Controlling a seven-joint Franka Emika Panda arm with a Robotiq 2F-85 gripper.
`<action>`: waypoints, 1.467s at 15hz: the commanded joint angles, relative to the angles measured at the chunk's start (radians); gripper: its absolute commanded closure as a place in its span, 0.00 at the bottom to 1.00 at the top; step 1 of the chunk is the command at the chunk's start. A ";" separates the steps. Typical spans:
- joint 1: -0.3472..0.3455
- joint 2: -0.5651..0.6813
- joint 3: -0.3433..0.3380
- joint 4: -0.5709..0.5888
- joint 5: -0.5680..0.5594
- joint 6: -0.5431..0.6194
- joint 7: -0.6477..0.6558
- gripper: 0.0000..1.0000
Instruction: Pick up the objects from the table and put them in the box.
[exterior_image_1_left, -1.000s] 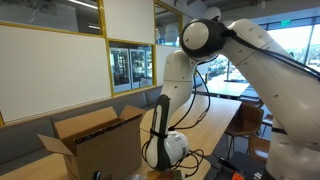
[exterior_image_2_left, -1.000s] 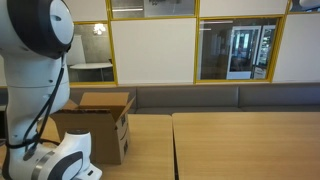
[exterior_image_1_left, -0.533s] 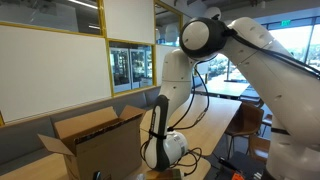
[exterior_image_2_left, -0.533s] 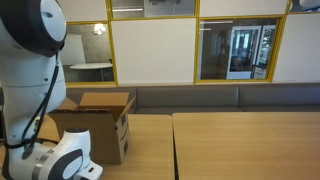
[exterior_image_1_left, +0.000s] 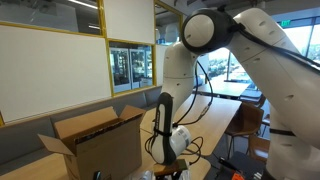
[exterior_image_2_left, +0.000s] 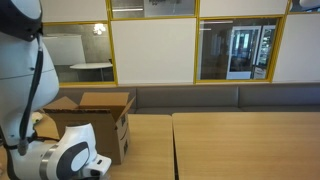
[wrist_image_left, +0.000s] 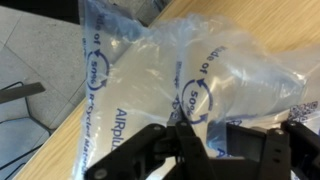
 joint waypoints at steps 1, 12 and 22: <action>0.187 -0.128 -0.245 -0.095 -0.133 -0.055 0.067 0.83; 0.780 -0.282 -1.041 0.010 -0.803 -0.329 0.358 0.83; 1.124 -0.327 -1.381 0.226 -1.004 -0.635 0.365 0.83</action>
